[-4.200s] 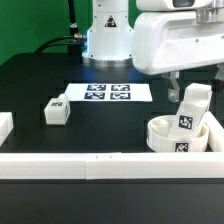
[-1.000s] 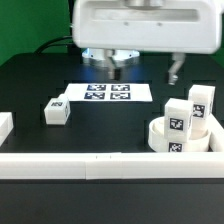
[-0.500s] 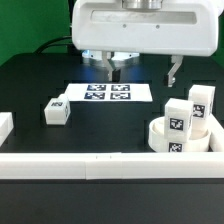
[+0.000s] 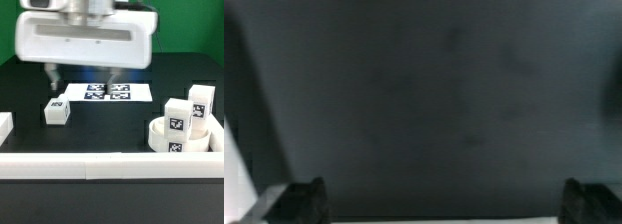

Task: Assemble stool

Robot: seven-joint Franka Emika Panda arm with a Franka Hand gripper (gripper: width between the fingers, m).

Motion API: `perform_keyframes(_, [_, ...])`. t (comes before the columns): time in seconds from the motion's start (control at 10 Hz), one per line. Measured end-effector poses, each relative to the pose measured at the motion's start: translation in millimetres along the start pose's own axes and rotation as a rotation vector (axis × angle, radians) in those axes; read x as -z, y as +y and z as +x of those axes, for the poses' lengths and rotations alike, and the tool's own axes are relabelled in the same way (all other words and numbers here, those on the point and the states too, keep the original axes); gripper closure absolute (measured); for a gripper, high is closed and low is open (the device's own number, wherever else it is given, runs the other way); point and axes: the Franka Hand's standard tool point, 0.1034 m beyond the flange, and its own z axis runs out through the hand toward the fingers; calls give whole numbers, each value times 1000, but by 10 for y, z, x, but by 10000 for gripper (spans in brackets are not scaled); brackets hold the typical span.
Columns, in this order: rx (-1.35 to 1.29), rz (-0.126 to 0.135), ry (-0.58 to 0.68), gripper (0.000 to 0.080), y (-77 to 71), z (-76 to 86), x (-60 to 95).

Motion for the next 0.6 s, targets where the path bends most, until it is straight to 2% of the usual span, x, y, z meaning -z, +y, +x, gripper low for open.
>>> perform_keyframes(0.2, [-2,3,-2,151,-53,4,3])
perform_keyframes(0.3, [-5,2,-5,151,-18,-6,-12])
perform_keyframes(0.4, [-4,5,-12,151,124,-61,-100])
perform_keyframes(0.6, [-33,-5,-39,151,419,-250,-320])
